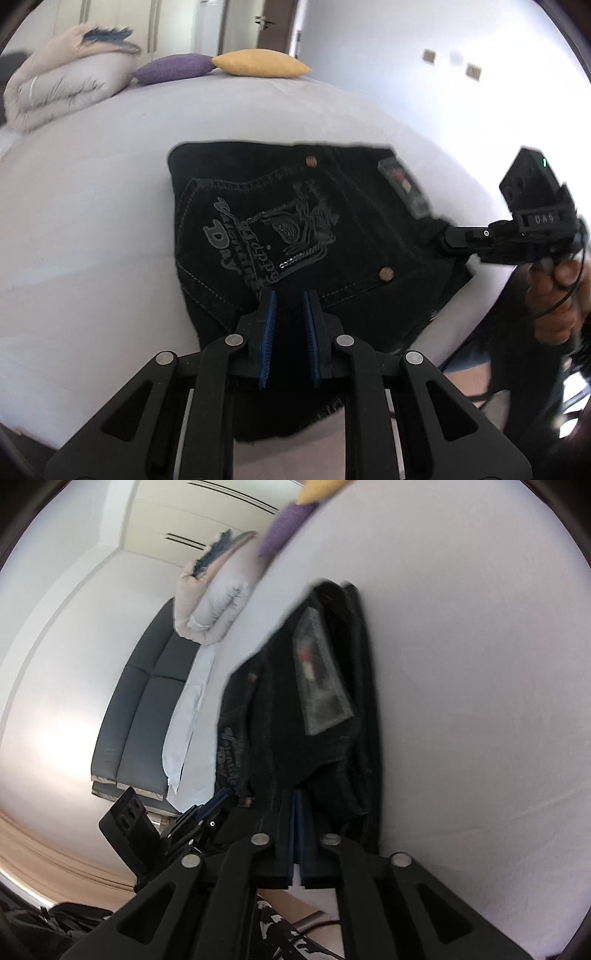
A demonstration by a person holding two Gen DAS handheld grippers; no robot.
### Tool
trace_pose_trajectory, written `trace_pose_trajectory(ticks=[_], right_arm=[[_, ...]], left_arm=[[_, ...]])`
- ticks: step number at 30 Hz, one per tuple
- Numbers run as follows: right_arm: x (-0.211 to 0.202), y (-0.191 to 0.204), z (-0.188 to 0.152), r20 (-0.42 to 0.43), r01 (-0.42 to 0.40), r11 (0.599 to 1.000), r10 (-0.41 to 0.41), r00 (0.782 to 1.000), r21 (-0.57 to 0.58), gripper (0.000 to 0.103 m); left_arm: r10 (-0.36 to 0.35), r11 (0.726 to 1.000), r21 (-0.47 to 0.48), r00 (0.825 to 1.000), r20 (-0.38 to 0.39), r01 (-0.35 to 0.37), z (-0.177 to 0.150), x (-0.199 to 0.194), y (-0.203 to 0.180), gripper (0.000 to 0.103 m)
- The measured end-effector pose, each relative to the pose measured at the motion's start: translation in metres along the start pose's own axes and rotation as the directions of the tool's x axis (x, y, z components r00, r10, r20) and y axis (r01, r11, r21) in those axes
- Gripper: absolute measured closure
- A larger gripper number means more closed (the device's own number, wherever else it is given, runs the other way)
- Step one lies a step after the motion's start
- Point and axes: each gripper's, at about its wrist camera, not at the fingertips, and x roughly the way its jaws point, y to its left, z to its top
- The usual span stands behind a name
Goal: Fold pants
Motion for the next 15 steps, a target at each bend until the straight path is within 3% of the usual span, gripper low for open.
trace_pose_trajectory(ticks=[1, 2, 3, 4, 5, 7, 9, 13, 15], right_arm=[[-0.010, 0.004, 0.003, 0.030, -0.009, 1.000, 0.009, 0.999, -0.006, 0.066], [-0.021, 0.007, 0.006, 0.079, -0.002, 1.000, 0.002, 0.997, -0.009, 0.039], [-0.031, 0.008, 0.011, 0.127, 0.009, 1.000, -0.008, 0.992, -0.011, 0.029], [-0.036, 0.008, 0.016, 0.148, 0.014, 1.000, -0.013, 0.989, -0.010, 0.028], [-0.040, 0.005, 0.022, 0.152, 0.016, 1.000, -0.016, 0.988, -0.002, 0.028], [-0.040, -0.003, 0.037, 0.137, 0.050, 0.998, -0.055, 0.989, 0.035, 0.029], [-0.032, -0.010, 0.051, 0.108, 0.075, 0.996, -0.080, 0.991, 0.048, 0.029], [-0.004, -0.027, 0.068, 0.026, 0.134, 0.986, -0.137, 0.990, 0.104, 0.033], [0.010, -0.030, 0.074, -0.002, 0.164, 0.980, -0.165, 0.986, 0.114, 0.043]], left_arm=[[-0.020, 1.000, -0.022, 1.000, 0.019, 0.020, 0.003, -0.010, 0.004, 0.088], [-0.029, 0.999, -0.037, 0.999, 0.044, 0.031, 0.007, -0.019, 0.008, 0.087], [-0.024, 0.998, -0.051, 0.997, 0.069, 0.027, 0.011, -0.030, 0.013, 0.086], [-0.019, 0.998, -0.063, 0.996, 0.087, 0.024, 0.016, -0.036, 0.018, 0.078], [-0.021, 0.997, -0.078, 0.995, 0.100, 0.029, 0.021, -0.040, 0.025, 0.047], [-0.025, 0.992, -0.119, 0.991, 0.134, 0.041, 0.031, -0.048, 0.041, 0.002], [-0.040, 0.986, -0.153, 0.989, 0.143, 0.062, 0.040, -0.045, 0.056, 0.003], [-0.142, 0.956, -0.257, 0.990, 0.016, 0.141, 0.054, -0.013, 0.082, 0.003], [-0.174, 0.936, -0.315, 0.984, -0.037, 0.154, 0.056, 0.007, 0.094, 0.003]])
